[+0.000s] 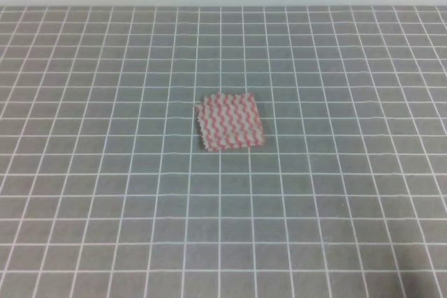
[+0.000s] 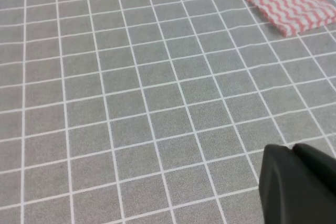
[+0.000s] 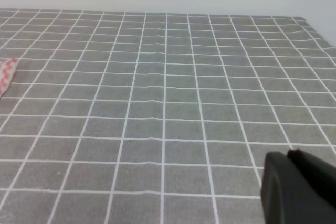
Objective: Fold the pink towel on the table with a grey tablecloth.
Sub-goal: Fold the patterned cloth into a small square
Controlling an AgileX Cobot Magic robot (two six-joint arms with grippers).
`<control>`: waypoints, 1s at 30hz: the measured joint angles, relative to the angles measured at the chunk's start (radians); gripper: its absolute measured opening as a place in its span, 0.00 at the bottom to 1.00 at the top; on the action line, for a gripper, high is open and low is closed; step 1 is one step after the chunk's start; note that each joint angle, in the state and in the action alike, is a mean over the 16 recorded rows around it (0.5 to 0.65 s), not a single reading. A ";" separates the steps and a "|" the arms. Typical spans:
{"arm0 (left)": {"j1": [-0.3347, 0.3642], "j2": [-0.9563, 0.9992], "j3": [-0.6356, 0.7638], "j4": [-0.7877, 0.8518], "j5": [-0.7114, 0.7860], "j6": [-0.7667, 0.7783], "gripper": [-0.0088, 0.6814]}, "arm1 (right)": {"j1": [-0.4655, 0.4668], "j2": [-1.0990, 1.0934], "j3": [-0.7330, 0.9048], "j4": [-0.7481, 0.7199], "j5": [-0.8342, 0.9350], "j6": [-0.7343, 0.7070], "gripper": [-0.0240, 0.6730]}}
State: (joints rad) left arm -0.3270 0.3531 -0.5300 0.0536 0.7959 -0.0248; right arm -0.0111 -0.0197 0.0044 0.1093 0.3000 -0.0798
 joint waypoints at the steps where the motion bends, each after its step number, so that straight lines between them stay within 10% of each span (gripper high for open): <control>1: 0.000 0.000 0.000 0.000 0.000 0.000 0.01 | 0.000 0.001 -0.002 0.000 0.000 0.000 0.01; 30: 0.033 -0.227 0.110 0.014 -0.242 0.000 0.01 | 0.000 0.002 -0.002 0.003 -0.004 0.000 0.01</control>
State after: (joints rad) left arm -0.2941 0.1266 -0.4196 0.0679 0.5542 -0.0251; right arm -0.0112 -0.0176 0.0028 0.1124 0.2958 -0.0798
